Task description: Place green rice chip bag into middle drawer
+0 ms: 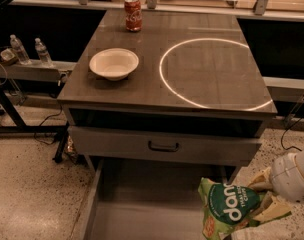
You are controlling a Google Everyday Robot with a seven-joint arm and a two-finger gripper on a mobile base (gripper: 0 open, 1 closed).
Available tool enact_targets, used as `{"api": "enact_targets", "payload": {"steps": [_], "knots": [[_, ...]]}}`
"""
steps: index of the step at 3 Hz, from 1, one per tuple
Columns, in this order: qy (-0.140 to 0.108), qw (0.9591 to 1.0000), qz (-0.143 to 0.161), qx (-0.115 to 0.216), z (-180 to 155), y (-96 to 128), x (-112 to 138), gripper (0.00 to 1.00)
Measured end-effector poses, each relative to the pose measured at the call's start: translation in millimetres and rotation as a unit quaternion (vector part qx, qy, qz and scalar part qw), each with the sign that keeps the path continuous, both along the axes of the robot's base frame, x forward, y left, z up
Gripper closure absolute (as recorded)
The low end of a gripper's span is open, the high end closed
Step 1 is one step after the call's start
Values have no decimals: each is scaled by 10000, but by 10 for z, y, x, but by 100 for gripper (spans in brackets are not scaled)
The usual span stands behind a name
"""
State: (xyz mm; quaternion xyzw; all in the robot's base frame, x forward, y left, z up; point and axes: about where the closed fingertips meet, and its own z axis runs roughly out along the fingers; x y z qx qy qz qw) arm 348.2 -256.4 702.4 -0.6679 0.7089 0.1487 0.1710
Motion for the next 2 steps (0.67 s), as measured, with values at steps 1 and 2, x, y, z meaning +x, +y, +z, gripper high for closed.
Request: {"api": "enact_targets", "payload": {"steps": [1,2], "knots": [[3,10000,-9,23,-33,26,4,100],[31,9996,-99,247,-359,284,48,100]]}}
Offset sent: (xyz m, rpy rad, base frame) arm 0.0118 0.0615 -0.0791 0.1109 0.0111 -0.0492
